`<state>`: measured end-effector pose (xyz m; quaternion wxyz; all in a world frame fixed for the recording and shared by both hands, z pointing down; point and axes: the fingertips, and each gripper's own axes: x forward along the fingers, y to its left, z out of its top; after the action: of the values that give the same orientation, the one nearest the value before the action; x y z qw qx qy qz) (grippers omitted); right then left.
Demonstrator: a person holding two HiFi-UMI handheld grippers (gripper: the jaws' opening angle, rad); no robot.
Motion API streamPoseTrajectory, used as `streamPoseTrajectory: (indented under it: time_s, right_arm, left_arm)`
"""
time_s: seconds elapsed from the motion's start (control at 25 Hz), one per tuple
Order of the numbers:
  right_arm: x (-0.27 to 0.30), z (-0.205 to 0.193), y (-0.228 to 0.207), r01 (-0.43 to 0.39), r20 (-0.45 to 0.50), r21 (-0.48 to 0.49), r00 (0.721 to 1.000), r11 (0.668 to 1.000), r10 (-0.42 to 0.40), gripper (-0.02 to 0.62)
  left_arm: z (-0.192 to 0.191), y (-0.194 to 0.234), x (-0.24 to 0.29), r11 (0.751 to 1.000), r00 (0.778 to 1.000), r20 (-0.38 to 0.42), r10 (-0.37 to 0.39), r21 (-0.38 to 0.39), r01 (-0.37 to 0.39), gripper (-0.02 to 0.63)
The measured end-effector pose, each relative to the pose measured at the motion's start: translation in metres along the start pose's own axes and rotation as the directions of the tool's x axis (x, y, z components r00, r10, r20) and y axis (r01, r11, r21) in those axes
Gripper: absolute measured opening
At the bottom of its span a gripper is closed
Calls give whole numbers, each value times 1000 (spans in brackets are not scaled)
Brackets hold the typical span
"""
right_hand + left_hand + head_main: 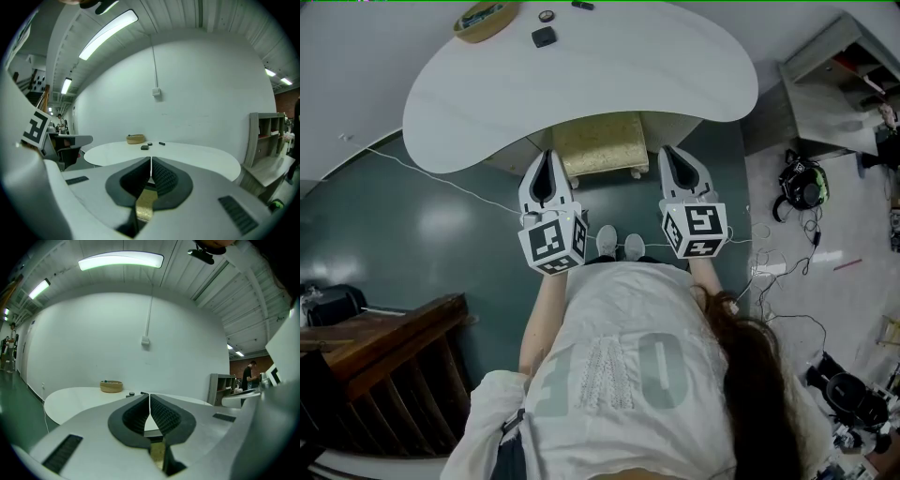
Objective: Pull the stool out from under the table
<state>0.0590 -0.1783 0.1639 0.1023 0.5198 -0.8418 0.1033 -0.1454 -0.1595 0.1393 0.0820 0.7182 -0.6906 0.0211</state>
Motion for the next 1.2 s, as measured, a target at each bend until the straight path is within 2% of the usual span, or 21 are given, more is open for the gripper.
streamPoseTrajectory:
  time_s: [0.12,0.2,0.24,0.28,0.32,0.36,0.4,0.6,0.84,1.04,1.2]
  right_arm:
    - [3,-2,3,-15,-9,1,1000,1000,15,32]
    - [6,-5,11,-69,-27,19,997,997,70,36]
    - [8,-8,16,-104,-41,33,994,994,105,68]
    - [11,-11,20,-134,-54,51,989,990,137,201]
    - [13,-14,24,-155,-64,67,985,986,160,283]
    - [15,-15,26,-165,-69,74,983,984,170,296]
    - [16,-16,27,-168,-73,70,982,983,173,314]
    - [19,-16,31,-177,-86,23,980,984,179,324]
    - [27,-12,10,-140,-79,52,986,989,144,322]
    - [39,-19,-5,-107,-111,87,987,991,116,322]
    - [63,-28,-16,-97,-135,61,985,993,105,322]
  left_arm:
    - [-2,-2,0,1000,1000,-14,-16,0,16,28]
    - [-4,-4,1,999,999,-24,-37,-15,37,29]
    - [-6,-5,1,999,998,-28,-48,-25,47,43]
    - [-7,-7,2,998,998,-30,-60,-32,59,127]
    - [-8,-9,3,997,997,-31,-70,-36,69,228]
    - [-9,-10,4,997,997,-30,-75,-36,74,290]
    - [-10,-10,5,997,997,-29,-77,-34,76,310]
    - [-11,-8,7,997,997,-34,-65,-31,64,325]
    - [-17,-7,21,998,997,-55,-55,-36,53,325]
    - [-42,3,37,999,990,-134,-50,11,51,325]
    - [-68,11,58,996,978,-195,-74,35,82,325]
